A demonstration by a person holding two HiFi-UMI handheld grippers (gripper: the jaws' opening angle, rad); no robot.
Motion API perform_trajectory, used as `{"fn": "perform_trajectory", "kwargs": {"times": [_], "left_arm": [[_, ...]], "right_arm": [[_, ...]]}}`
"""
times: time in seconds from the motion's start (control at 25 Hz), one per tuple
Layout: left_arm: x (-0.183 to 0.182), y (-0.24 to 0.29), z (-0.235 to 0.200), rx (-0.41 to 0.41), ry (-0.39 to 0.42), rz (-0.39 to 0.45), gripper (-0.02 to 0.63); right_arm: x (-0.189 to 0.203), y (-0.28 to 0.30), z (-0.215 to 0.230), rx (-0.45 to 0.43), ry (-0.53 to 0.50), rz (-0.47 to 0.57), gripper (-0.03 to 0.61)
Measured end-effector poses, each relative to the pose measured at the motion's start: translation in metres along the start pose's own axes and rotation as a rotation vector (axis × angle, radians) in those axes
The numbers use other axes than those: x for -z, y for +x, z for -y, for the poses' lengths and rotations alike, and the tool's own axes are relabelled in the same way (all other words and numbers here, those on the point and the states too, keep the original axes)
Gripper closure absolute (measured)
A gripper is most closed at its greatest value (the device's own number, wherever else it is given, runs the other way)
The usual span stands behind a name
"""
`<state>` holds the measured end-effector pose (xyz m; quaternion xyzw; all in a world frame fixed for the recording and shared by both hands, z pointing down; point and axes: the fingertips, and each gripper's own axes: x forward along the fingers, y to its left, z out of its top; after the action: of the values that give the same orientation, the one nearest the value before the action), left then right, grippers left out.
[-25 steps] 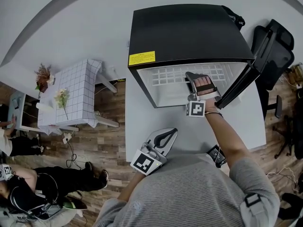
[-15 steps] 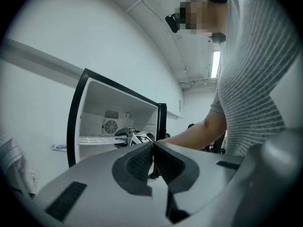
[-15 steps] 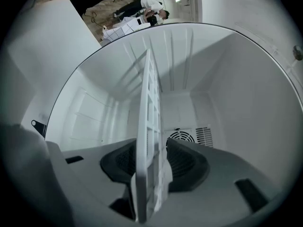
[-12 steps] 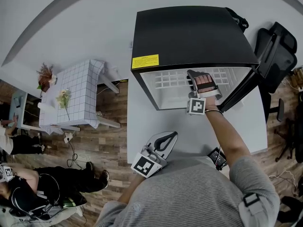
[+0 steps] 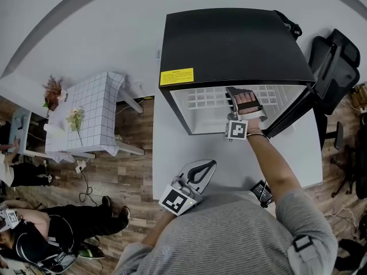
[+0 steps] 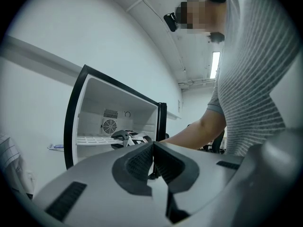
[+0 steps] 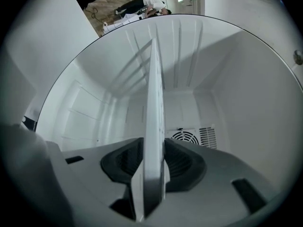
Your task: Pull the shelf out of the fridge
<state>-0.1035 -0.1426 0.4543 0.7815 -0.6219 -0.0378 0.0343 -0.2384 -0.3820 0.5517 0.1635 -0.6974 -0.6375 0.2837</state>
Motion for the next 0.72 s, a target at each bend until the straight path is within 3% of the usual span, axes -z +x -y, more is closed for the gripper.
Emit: {"fn": "perform_trajectory", "kwargs": {"times": [0.32,0.72], "left_arm": [[0.001,0.002,-0.001,0.008,0.001,-0.002,0.603],[-0.002,0.006,0.0,0.013,0.001,0.007,0.603]], "right_arm": [[-0.004,0.0,0.012,0.096,0.022,0.01,0.537],[0.0,-0.001,0.013,0.106,0.017,-0.021,0.543]]}}
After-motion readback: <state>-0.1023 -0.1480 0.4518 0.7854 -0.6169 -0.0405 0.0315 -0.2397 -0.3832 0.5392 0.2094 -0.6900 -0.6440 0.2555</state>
